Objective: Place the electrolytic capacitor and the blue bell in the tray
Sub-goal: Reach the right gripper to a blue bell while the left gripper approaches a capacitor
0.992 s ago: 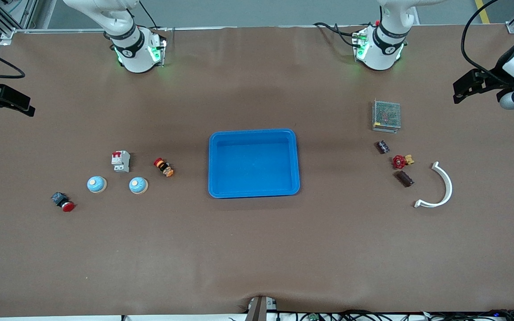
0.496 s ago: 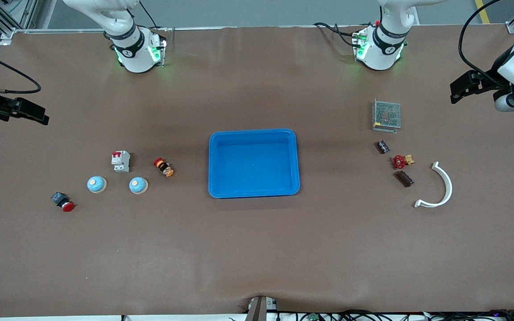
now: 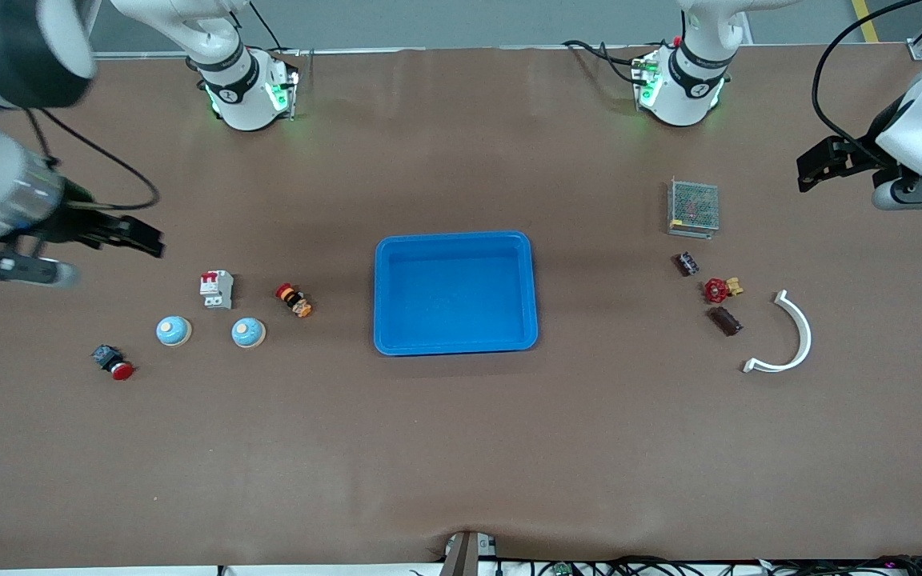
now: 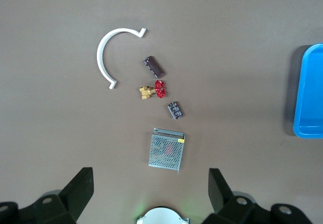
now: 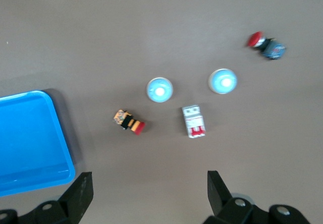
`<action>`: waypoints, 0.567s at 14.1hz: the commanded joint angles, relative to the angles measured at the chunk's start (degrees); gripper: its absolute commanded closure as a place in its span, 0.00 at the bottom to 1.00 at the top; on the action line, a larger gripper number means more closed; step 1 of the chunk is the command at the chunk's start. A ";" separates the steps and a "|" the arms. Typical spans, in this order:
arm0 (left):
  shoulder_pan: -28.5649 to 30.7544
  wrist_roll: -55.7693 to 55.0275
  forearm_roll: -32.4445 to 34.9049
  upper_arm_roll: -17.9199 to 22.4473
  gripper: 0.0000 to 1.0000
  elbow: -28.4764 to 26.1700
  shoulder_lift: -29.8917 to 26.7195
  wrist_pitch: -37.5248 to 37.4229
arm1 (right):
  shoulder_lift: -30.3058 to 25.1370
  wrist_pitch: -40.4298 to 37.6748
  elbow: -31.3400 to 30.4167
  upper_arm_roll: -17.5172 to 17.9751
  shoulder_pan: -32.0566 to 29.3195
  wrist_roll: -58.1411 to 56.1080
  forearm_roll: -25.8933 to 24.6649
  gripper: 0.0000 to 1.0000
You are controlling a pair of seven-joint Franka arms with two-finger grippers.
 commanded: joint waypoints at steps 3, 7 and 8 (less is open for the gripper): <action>0.07 -10.25 -4.80 -0.63 0.00 -5.41 -0.86 2.30 | 1.10 25.36 -19.45 -0.21 1.56 0.97 -0.47 0.00; 0.07 -12.46 -4.81 -1.69 0.00 -9.02 -1.39 4.51 | 8.57 37.99 -24.42 -0.21 1.56 0.97 -0.48 0.00; 0.15 -13.87 -4.89 -2.56 0.00 -9.55 -1.39 4.68 | 10.41 40.44 -24.42 -0.30 1.48 0.88 -0.48 0.00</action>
